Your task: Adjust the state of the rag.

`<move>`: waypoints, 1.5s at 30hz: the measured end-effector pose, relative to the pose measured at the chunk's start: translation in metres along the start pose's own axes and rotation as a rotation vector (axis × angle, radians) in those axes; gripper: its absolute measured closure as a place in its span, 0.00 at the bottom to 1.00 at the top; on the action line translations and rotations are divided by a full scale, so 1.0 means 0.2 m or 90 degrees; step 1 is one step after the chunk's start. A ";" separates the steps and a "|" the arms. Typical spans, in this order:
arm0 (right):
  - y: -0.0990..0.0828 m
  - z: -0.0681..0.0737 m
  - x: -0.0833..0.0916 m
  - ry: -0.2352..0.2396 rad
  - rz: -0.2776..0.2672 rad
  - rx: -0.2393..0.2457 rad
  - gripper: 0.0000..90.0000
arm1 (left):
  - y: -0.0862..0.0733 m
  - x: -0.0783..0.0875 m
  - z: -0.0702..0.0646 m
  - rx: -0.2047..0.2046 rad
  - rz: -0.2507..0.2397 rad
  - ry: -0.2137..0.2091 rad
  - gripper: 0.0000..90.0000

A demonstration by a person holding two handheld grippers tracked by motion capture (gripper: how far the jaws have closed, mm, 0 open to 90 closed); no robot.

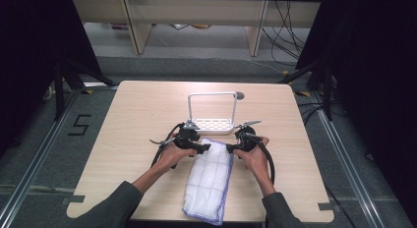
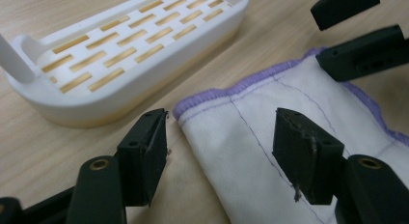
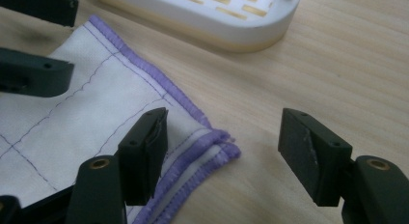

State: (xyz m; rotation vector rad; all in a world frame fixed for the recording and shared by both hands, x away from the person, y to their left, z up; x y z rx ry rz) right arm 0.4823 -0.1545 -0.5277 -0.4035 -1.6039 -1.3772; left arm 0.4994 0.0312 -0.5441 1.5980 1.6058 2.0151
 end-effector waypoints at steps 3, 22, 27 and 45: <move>-0.01 0.01 -0.02 -0.011 0.012 0.019 0.41 | -0.02 -0.02 -0.01 -0.014 0.010 -0.003 0.45; -0.01 0.06 -0.05 0.047 0.009 0.043 0.85 | -0.02 0.00 -0.02 -0.083 0.002 -0.023 0.91; -0.02 0.07 -0.05 0.043 0.001 0.067 0.92 | -0.02 0.01 -0.02 -0.075 -0.006 -0.020 0.93; 0.04 0.15 0.09 0.077 -0.068 0.107 0.93 | 0.06 0.23 -0.09 -0.069 -0.073 -0.028 0.93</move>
Point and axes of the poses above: each handheld gripper's, and its own axes: x roughly backward along the jaws, y roughly out of its top, z roughly to its left, the point moved 5 cm from there along -x, roughly forward along the jaws, and after that the axes turned 2 degrees about -x, right-handed, at the moved point
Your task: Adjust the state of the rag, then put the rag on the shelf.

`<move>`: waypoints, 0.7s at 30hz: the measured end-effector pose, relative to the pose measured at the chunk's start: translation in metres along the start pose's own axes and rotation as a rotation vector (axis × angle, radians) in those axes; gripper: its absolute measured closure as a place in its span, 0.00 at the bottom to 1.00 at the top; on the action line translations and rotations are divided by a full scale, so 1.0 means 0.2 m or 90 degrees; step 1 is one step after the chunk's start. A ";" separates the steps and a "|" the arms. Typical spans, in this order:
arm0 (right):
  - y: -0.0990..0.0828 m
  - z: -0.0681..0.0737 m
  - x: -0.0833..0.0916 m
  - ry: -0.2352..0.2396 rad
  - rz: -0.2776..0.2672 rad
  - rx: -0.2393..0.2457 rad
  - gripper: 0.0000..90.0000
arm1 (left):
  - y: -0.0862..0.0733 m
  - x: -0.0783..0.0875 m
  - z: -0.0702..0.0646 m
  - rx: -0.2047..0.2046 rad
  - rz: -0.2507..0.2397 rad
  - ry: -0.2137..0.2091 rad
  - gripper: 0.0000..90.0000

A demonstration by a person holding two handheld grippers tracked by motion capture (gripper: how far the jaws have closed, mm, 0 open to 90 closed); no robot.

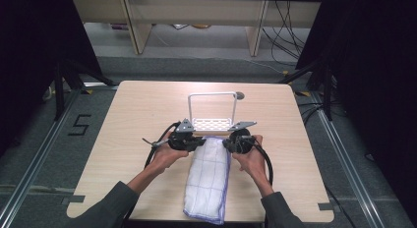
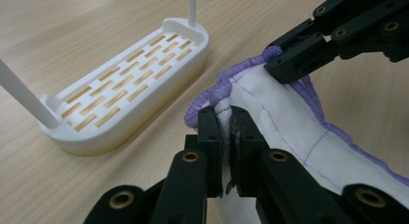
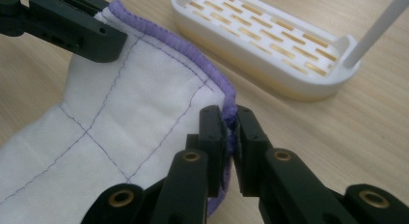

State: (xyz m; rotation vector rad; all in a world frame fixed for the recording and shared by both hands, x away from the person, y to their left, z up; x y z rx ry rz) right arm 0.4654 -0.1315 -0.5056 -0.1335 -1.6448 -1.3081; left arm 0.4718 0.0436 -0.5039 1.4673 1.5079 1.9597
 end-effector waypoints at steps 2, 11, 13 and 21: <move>0.01 0.01 0.00 0.007 -0.003 -0.003 0.93 | 0.00 0.02 0.00 0.002 -0.002 -0.005 0.93; 0.07 0.08 0.06 0.018 -0.035 0.021 0.94 | 0.04 0.11 -0.02 0.010 -0.025 -0.008 0.93; 0.08 0.09 0.08 0.022 -0.036 0.025 0.94 | 0.05 0.13 -0.03 0.008 -0.029 -0.010 0.93; 0.11 0.12 0.21 0.025 -0.080 0.034 0.94 | 0.10 0.24 -0.06 0.007 -0.056 -0.009 0.93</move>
Point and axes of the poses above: each handheld gripper's, and its own axes: x roughly backward along the jaws, y roughly out of its top, z roughly to its left, the point moved 5 cm from there along -x, roughly forward along the jaws, and after that the axes turned 2 degrees about -x, right-handed, at the moved point
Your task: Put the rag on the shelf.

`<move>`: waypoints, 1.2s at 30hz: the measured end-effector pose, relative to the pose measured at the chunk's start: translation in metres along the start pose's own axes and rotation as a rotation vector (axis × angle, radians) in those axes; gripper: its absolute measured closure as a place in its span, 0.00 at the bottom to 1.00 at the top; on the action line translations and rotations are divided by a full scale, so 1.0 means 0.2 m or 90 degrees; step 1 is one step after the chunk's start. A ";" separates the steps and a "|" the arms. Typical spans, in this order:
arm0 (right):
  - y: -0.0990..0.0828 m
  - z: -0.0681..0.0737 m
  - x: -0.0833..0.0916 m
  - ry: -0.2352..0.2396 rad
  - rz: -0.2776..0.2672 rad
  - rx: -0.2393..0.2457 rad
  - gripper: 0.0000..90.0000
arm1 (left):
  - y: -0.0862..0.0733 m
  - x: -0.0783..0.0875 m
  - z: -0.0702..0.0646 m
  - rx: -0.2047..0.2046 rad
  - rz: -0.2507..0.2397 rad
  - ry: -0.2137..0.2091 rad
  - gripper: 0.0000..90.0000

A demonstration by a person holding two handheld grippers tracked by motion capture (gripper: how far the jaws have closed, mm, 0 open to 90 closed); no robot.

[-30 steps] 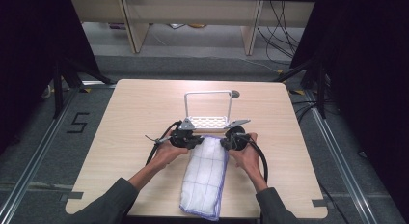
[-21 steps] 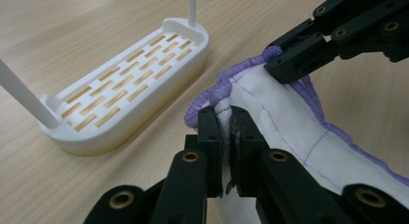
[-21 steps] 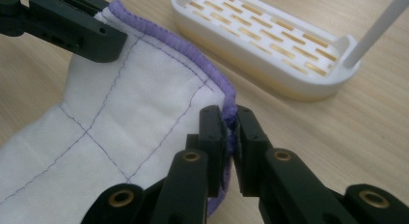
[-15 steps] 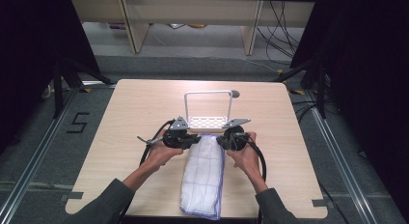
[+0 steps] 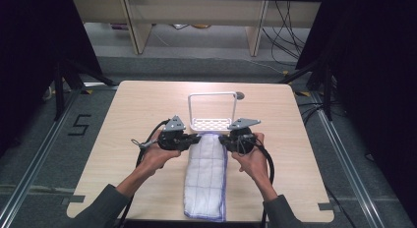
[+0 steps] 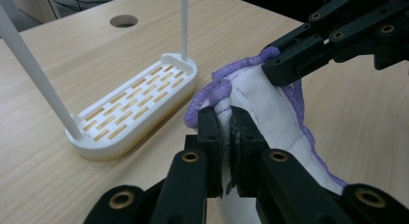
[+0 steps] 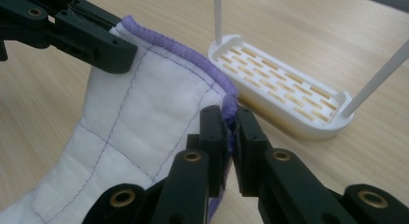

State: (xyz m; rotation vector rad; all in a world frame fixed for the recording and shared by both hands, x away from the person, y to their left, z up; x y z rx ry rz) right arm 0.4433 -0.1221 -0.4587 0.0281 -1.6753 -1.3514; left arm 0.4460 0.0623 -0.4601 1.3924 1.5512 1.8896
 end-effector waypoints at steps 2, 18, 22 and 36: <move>0.02 0.02 0.04 0.006 0.001 0.003 0.94 | 0.02 0.03 -0.02 -0.004 -0.003 -0.006 0.93; 0.20 0.10 0.29 0.031 -0.054 0.018 0.95 | 0.23 0.26 -0.09 -0.040 -0.031 -0.018 0.94; 0.27 0.10 0.35 0.043 -0.064 0.019 0.95 | 0.29 0.31 -0.10 -0.037 -0.036 -0.021 0.94; 0.58 0.03 0.53 0.005 -0.133 0.054 0.95 | 0.63 0.38 -0.03 -0.032 -0.086 0.003 0.94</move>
Point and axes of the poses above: each handheld gripper's, and its own axes: x roughly backward along the jaws, y roughly out of its top, z roughly to its left, the point moved 5 cm from there along -x, roughly forward along the jaws, and after that the axes turned 2 degrees about -x, right-handed, at the moved point
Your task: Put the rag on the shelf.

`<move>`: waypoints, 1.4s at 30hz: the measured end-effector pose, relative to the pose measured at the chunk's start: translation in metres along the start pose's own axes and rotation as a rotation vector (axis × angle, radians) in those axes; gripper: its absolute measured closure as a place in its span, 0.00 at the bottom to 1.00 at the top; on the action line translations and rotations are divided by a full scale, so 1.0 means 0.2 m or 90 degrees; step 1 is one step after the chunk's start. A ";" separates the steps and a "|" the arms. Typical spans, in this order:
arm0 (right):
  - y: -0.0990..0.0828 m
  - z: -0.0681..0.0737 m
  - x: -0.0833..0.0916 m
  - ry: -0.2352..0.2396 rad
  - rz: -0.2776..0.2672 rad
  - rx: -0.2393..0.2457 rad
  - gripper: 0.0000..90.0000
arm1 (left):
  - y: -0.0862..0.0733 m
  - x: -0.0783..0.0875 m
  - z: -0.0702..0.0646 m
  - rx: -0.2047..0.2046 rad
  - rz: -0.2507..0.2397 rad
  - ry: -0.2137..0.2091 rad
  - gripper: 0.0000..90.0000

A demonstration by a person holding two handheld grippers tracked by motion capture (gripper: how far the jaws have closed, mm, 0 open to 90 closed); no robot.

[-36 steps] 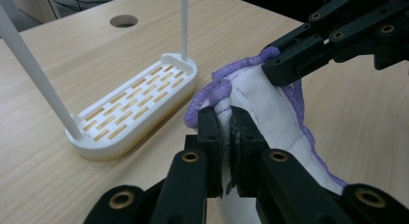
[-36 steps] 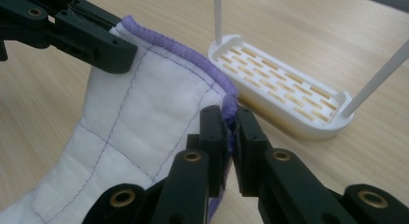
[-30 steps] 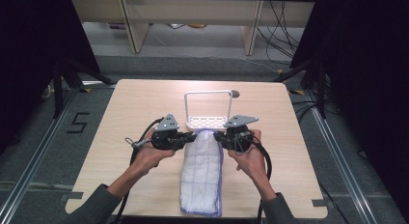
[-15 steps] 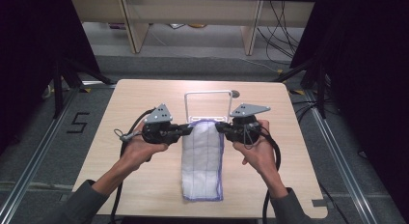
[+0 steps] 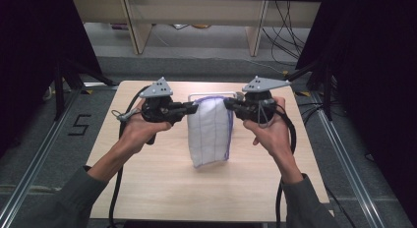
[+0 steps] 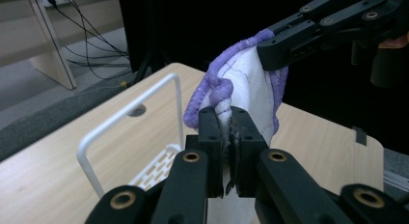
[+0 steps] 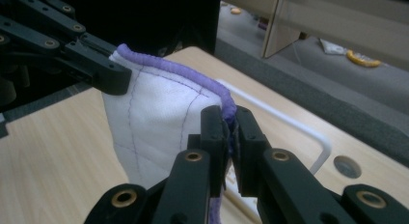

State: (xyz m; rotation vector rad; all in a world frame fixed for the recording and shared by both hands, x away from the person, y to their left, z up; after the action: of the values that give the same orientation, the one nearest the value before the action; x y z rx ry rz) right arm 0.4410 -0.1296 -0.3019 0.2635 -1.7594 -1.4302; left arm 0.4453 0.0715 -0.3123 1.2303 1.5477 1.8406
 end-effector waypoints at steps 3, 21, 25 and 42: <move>0.07 -0.04 0.00 -0.009 -0.014 -0.015 0.95 | 0.06 -0.02 0.04 0.005 -0.010 0.016 0.94; 0.30 -0.26 -0.16 -0.030 -0.050 -0.058 0.95 | 0.24 -0.15 0.30 0.056 -0.023 0.064 0.94; 0.35 -0.31 -0.20 -0.033 -0.061 -0.072 0.95 | 0.29 -0.17 0.36 0.068 -0.040 0.070 0.94; 0.37 -0.52 -0.49 -0.081 -0.059 -0.129 0.94 | 0.23 -0.42 0.67 0.152 -0.053 0.129 0.94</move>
State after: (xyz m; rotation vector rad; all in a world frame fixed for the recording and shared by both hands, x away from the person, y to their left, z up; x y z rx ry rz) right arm 0.6007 -0.1190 -0.2822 0.1508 -1.7051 -1.7121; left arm 0.6090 0.0659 -0.3017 1.0859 1.9456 1.8132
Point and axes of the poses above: each handheld gripper's, and its own axes: x roughly backward along the jaws, y roughly out of its top, z roughly to its left, the point moved 5 cm from there along -x, roughly forward along the jaws, and after that the axes turned 2 degrees about -x, right-handed, at the moved point
